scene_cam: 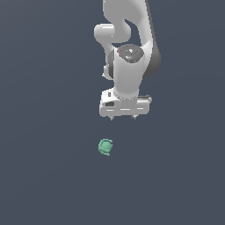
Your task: Pick up the object and move it to a goal position.
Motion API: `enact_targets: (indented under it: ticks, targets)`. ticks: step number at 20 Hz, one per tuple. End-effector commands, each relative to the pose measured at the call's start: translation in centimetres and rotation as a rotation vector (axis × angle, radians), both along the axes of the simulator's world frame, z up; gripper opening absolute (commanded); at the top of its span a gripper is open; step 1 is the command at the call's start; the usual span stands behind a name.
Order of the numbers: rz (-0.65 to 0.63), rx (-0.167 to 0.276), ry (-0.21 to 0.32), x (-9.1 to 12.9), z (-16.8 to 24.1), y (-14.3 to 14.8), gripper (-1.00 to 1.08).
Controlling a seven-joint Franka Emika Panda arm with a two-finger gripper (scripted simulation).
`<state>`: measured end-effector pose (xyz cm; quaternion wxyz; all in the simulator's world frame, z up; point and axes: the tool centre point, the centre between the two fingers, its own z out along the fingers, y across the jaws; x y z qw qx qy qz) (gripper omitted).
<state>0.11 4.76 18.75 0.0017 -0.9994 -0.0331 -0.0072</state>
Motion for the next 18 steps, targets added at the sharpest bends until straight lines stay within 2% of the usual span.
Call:
enact_targets:
  ticks: [1, 9, 18]
  targets:
    - [-0.011, 0.001, 0.001, 0.2, -0.3, -0.3, 1.00]
    - [-0.107, 0.005, 0.005, 2.3, -2.4, -2.2, 1.00]
    - [-0.285, 0.004, 0.012, 5.7, -7.0, -6.2, 1.00]
